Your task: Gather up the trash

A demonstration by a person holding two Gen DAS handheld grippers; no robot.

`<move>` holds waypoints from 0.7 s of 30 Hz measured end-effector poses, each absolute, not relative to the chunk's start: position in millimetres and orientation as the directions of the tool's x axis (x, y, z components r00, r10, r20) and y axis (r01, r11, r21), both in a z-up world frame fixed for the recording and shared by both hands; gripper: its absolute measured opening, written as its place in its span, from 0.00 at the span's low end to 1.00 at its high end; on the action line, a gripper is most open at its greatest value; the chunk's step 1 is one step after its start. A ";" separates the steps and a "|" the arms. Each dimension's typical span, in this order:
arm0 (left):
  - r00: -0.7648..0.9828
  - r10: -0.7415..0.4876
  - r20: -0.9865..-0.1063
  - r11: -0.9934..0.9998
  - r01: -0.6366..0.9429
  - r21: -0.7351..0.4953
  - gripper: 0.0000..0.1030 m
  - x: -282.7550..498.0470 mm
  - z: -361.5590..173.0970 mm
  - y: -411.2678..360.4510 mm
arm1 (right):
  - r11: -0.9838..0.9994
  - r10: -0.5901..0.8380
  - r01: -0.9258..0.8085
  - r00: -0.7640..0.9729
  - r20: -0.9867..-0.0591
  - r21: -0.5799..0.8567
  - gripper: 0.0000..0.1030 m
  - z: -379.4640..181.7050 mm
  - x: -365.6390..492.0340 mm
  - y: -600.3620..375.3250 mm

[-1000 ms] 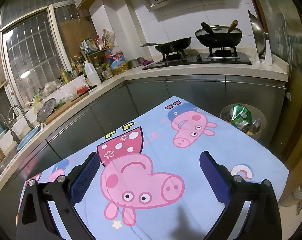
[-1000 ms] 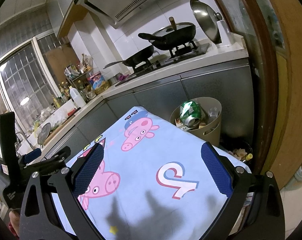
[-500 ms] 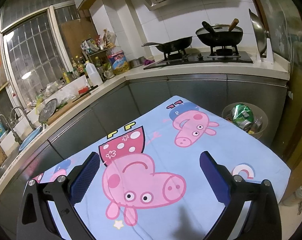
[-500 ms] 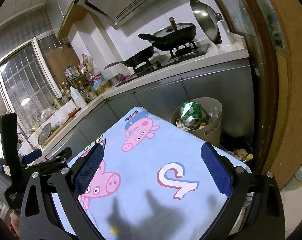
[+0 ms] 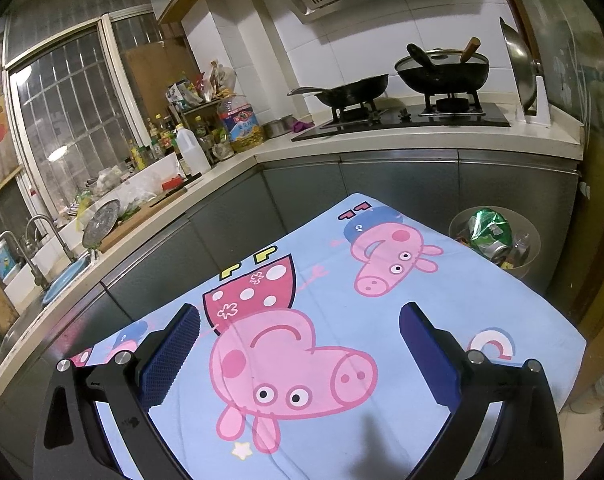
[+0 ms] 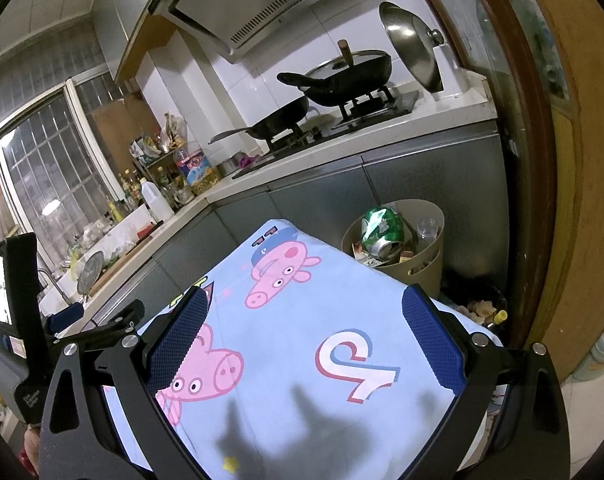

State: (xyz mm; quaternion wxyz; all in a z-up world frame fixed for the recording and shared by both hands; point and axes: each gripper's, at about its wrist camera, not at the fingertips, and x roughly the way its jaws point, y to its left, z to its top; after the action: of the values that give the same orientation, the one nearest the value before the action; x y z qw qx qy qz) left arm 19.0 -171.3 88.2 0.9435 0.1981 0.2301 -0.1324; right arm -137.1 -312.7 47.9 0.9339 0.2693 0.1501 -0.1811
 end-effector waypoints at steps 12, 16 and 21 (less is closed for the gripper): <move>0.859 -0.158 -0.488 0.886 0.341 0.313 0.96 18.8 88.0 -171.7 | 0.786 -0.257 0.420 0.889 -0.379 0.454 0.94 49.7 -136.0 -316.3; 0.858 -0.160 -0.489 0.886 0.342 0.311 0.96 18.6 87.8 -170.9 | 0.787 -0.256 0.419 0.890 -0.378 0.453 0.94 49.8 -136.3 -318.4; 0.847 -0.171 -0.503 0.887 0.355 0.296 0.96 18.3 86.5 -171.6 | 0.786 -0.255 0.419 0.890 -0.378 0.455 0.94 49.5 -135.8 -318.0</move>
State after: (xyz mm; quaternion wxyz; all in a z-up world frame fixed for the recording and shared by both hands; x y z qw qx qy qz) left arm 18.3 -171.6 86.5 0.9415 0.1926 0.2386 -0.1397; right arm -135.8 -318.0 49.5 0.9330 0.2727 0.1500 -0.1806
